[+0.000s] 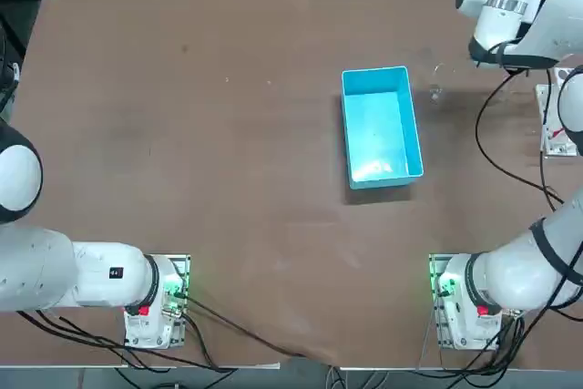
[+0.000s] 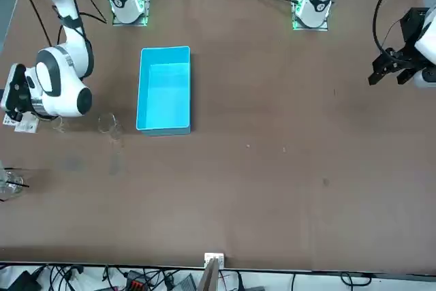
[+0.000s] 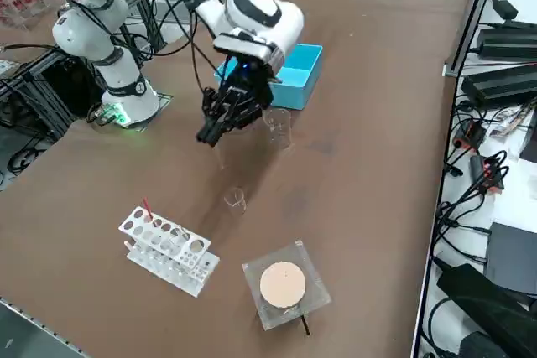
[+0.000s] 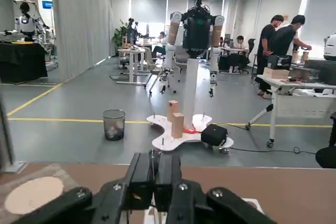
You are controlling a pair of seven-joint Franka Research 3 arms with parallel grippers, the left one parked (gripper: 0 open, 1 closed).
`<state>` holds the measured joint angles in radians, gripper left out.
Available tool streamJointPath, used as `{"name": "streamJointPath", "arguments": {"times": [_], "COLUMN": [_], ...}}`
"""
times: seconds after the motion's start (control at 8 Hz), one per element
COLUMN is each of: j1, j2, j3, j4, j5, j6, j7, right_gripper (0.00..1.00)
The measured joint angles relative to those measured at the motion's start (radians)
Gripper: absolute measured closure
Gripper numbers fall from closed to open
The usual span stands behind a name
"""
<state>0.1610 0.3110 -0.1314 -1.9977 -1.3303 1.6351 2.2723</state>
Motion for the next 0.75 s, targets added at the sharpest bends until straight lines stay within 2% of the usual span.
{"name": "streamJointPath", "arguments": {"times": [0.38,0.75], "j1": [0.051,0.095], "j2": [0.035,0.082], "j3": [0.0,0.002], "j4": [0.055,0.157], "j5": [0.021,0.091], "j6": [-0.04,-0.103], "j7": [0.0,-0.004], "right_gripper": [0.95,0.95]}}
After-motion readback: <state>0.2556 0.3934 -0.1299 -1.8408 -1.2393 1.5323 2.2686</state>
